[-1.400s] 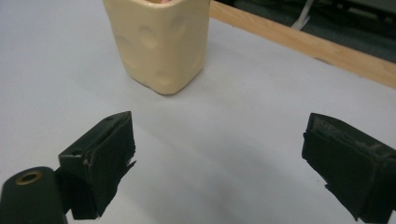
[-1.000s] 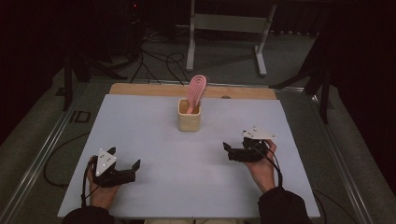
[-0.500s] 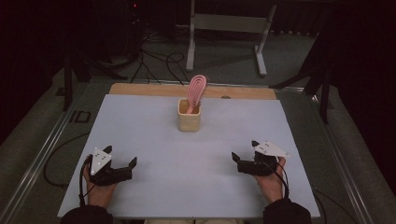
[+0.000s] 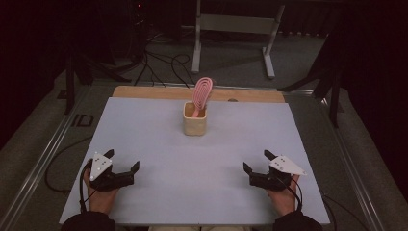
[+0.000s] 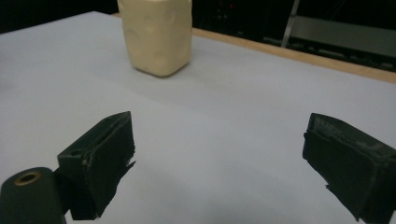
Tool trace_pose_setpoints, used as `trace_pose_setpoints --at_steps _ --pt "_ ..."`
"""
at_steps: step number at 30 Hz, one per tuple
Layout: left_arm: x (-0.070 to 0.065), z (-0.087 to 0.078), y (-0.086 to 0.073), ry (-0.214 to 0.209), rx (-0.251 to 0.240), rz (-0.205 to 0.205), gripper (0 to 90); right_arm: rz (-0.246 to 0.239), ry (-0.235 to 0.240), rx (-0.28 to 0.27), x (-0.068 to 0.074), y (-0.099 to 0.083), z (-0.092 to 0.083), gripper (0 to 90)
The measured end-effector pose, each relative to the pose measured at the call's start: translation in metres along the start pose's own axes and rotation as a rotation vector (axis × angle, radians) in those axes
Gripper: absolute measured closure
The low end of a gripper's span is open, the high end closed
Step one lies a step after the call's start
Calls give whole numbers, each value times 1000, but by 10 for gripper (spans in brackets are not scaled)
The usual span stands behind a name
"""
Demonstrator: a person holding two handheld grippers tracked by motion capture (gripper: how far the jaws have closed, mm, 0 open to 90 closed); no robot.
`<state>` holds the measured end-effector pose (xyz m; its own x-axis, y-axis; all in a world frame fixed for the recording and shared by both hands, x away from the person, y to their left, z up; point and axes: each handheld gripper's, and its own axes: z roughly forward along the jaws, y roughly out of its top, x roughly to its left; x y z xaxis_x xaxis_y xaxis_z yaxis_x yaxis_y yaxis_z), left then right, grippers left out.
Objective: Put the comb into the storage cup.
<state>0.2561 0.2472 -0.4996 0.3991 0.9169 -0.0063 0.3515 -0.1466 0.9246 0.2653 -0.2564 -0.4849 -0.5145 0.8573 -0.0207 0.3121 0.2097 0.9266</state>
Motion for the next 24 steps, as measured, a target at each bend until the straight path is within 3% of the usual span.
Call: trace_pose_setpoints --at_steps 1,10,16,24 --pt "0 0 0 -2 -1 0 0 -6 1 -30 1 -4 -4 89" --pt "0 -3 0 -5 -10 -2 0 12 -16 -41 -5 -17 -13 88" --pt "1 -5 1 -10 -28 -3 0 7 -49 -88 -6 -17 -22 89" --pt "1 -7 1 -6 -36 0 0 24 -61 -82 -6 -17 -26 84"
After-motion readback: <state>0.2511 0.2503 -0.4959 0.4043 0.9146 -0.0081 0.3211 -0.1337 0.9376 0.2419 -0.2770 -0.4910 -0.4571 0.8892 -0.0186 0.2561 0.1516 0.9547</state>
